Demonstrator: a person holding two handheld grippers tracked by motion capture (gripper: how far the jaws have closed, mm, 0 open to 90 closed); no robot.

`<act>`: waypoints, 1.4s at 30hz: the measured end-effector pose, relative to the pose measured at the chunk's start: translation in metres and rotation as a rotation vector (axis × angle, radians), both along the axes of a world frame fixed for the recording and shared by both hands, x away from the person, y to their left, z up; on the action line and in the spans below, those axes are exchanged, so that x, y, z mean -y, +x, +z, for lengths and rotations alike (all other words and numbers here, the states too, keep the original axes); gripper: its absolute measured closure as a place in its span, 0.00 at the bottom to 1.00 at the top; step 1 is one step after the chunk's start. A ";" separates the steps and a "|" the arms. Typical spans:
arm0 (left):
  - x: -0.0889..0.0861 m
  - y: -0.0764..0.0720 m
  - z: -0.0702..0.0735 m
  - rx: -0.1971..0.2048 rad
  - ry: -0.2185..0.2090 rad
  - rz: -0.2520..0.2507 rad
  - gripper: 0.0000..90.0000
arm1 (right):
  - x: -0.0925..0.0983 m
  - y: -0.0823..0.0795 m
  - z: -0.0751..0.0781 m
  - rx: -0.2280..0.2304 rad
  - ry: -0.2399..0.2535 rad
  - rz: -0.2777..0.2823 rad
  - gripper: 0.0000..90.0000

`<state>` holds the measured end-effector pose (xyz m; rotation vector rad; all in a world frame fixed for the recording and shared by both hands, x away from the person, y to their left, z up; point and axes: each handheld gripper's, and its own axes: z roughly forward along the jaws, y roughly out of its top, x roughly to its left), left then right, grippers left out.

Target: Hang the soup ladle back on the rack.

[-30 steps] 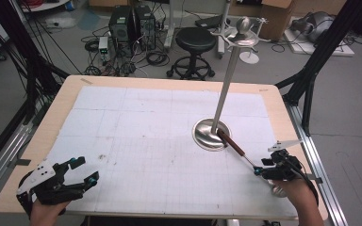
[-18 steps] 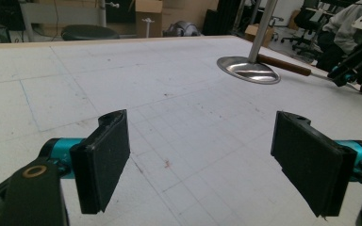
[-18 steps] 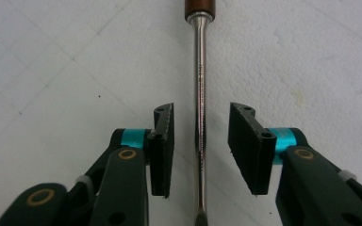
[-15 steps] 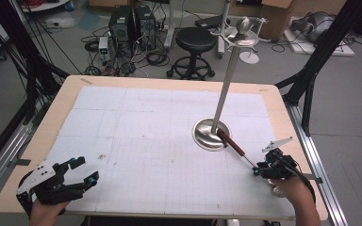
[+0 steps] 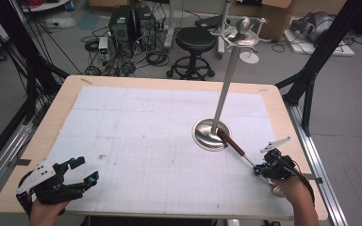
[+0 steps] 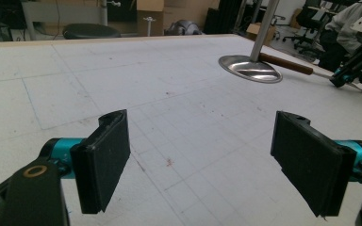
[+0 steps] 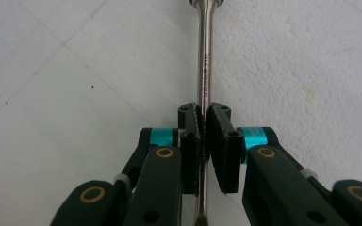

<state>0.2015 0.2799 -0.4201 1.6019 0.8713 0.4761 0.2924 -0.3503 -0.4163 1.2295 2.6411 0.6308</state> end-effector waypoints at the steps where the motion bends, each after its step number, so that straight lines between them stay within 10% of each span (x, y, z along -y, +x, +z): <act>1: 0.000 0.000 0.000 -0.001 -0.003 0.002 0.23 | 0.000 0.000 0.000 -0.001 -0.001 -0.001 0.93; 10: -0.001 -0.001 0.000 0.002 -0.006 0.004 0.23 | 0.001 -0.008 0.002 0.004 0.019 -0.010 0.94; 28: 0.000 -0.003 0.001 0.003 -0.012 0.006 0.23 | -0.007 -0.040 0.022 0.153 0.204 -0.015 0.94; 42: 0.013 0.002 0.019 -0.009 -0.116 -0.049 0.26 | -0.067 -0.059 0.054 0.316 0.421 0.048 0.94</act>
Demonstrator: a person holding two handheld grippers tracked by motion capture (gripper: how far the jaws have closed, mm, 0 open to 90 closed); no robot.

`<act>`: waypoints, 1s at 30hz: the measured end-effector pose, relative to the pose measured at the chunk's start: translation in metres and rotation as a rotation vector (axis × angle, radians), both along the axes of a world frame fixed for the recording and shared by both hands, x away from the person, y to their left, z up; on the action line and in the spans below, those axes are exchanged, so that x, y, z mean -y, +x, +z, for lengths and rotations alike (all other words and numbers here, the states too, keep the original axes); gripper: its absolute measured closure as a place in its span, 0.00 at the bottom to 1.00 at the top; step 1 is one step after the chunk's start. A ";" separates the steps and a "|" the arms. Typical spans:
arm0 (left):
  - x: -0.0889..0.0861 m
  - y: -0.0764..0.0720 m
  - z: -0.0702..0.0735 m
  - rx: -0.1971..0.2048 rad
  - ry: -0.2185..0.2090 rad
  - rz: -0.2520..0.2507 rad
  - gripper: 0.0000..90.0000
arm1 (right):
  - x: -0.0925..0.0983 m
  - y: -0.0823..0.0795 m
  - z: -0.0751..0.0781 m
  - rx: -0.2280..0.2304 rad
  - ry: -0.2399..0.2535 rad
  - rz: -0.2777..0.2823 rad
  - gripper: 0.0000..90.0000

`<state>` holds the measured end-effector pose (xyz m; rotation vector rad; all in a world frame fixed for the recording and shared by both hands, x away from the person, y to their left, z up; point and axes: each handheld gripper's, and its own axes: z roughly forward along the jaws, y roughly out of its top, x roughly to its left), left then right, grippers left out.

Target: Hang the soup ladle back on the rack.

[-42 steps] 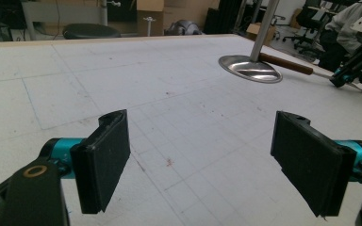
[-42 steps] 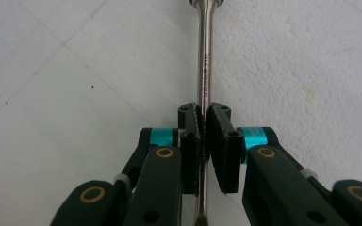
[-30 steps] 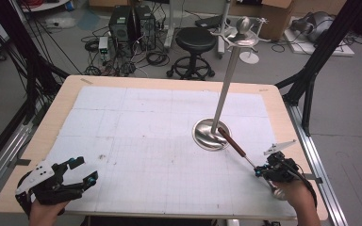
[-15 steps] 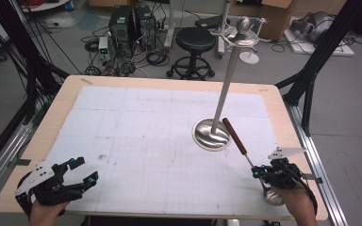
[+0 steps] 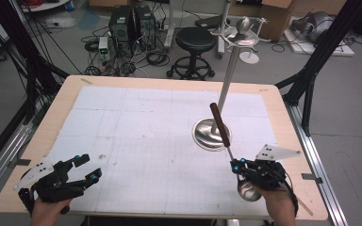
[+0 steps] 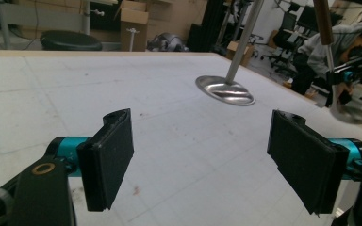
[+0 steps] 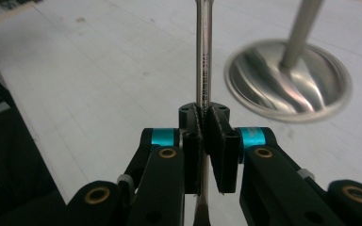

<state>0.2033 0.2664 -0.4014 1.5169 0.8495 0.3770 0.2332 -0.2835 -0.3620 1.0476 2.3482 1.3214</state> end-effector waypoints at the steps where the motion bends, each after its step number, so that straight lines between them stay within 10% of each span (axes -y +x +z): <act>1: 0.000 0.000 0.000 0.000 0.000 0.000 0.26 | -0.005 -0.001 0.001 0.008 0.011 0.008 0.94; 30: 0.139 0.047 0.099 0.039 -0.030 -0.313 0.35 | -0.101 -0.013 0.013 0.081 0.155 0.113 0.94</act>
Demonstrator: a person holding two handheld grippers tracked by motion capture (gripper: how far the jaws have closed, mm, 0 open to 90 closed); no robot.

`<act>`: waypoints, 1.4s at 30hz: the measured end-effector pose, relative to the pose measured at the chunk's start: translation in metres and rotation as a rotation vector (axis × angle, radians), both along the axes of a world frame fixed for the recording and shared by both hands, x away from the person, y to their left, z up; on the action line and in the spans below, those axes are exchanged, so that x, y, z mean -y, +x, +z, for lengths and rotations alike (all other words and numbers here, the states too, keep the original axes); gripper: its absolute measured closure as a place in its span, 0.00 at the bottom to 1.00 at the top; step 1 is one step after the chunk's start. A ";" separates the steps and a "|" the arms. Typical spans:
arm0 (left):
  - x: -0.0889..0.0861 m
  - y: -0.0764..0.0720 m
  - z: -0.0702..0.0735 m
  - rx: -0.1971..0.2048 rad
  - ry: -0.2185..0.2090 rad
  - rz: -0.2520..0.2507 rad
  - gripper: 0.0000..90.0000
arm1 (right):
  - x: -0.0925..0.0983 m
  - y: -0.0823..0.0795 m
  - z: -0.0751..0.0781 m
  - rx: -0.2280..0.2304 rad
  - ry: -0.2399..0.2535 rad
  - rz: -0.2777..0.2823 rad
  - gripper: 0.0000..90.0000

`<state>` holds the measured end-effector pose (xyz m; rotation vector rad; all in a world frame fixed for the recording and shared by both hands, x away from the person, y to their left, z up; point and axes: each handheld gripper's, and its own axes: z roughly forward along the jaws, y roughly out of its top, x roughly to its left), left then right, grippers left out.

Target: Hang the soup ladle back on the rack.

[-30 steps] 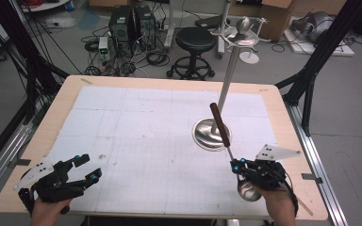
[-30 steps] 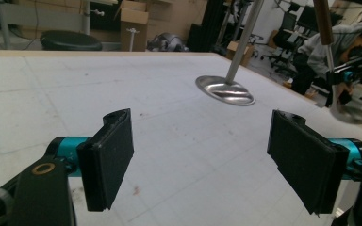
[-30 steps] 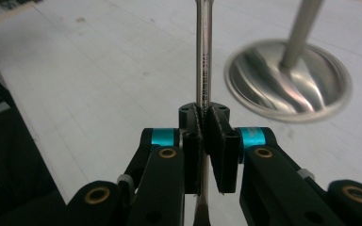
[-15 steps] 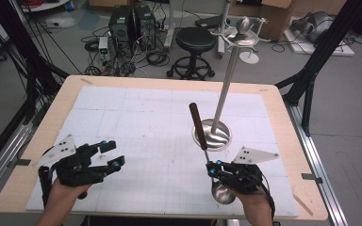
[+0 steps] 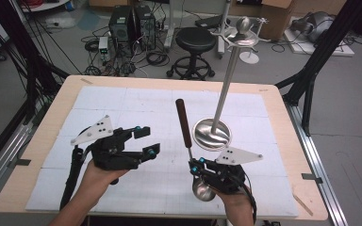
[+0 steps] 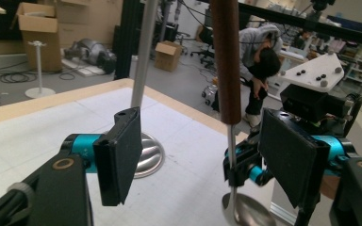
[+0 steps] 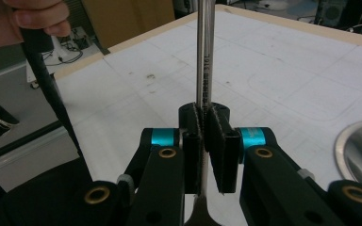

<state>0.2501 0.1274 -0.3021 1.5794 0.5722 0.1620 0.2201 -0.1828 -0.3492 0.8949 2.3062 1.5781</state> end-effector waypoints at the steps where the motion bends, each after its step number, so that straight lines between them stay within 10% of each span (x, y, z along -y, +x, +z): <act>1: 0.003 0.001 0.001 0.000 0.002 -0.012 0.36 | -0.002 0.000 0.000 -0.001 -0.001 0.005 0.94; 24: 0.039 0.010 0.004 -0.011 -0.003 -0.058 0.47 | -0.030 -0.001 0.006 0.007 -0.019 0.038 0.94; 42: 0.038 0.010 0.005 -0.043 -0.013 -0.063 0.79 | -0.036 0.000 0.005 0.000 -0.035 0.029 0.94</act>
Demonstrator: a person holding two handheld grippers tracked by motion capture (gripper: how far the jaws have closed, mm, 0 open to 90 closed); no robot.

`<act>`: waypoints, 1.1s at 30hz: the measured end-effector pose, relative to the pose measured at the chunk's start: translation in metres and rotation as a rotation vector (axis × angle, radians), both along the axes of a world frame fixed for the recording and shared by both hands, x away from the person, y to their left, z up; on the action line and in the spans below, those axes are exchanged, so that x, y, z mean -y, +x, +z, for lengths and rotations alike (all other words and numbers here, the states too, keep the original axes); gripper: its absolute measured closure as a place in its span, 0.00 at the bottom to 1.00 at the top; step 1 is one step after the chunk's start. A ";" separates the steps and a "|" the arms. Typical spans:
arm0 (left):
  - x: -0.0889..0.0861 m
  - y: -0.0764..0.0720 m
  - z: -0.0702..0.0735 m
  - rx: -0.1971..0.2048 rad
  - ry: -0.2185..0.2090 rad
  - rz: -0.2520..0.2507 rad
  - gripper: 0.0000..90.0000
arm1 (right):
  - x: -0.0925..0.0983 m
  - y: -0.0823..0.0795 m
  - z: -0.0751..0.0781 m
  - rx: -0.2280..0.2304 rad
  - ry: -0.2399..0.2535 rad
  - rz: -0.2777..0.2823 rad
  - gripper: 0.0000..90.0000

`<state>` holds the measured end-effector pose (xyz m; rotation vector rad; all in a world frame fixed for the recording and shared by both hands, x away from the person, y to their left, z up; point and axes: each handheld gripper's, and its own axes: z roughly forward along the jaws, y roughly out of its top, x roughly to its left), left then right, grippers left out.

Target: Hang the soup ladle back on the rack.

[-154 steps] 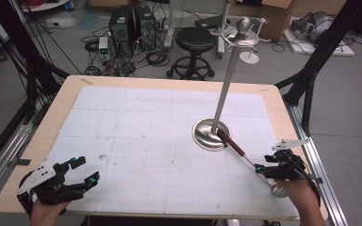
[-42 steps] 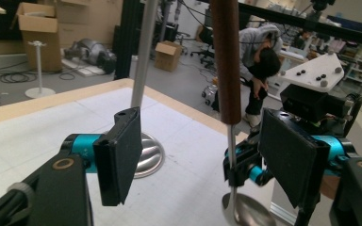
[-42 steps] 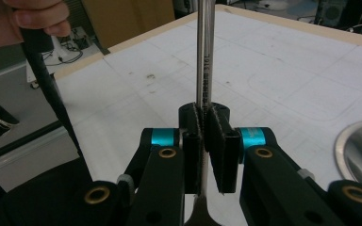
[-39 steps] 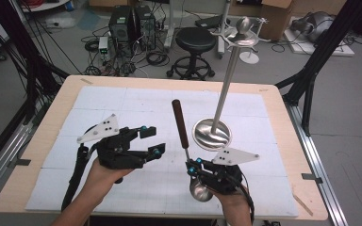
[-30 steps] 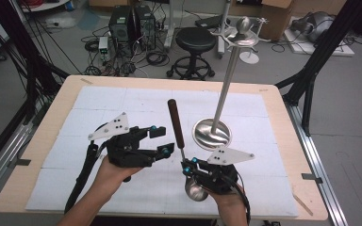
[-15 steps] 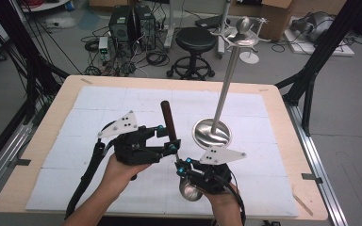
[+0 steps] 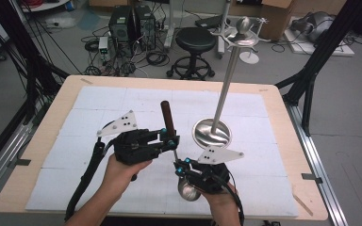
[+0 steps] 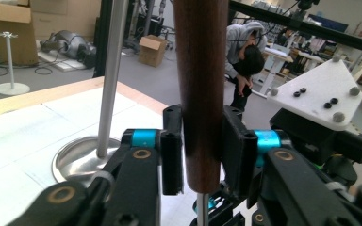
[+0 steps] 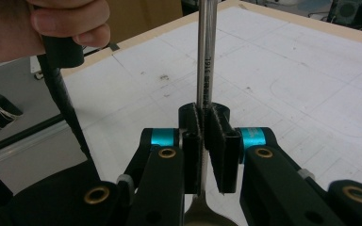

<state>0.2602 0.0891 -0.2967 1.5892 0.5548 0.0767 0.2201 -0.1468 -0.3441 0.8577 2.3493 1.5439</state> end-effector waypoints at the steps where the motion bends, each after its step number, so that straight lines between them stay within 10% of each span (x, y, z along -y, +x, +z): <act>1: 0.000 0.000 0.000 -0.011 -0.010 -0.009 0.80 | 0.000 0.000 0.000 0.002 0.002 0.000 0.94; 7: -0.002 0.000 0.002 -0.012 -0.024 -0.022 0.81 | 0.000 0.000 0.000 0.003 0.019 0.008 0.92; 12: -0.007 -0.001 0.005 0.015 -0.049 -0.056 0.81 | 0.006 0.003 0.001 0.027 0.052 0.035 0.61; 23: -0.017 -0.007 0.017 0.098 -0.035 -0.171 0.81 | 0.033 0.008 -0.001 0.069 0.230 0.261 0.25; 33: -0.011 -0.012 0.018 0.122 -0.041 -0.284 0.81 | 0.040 0.005 0.001 0.071 0.327 0.370 0.35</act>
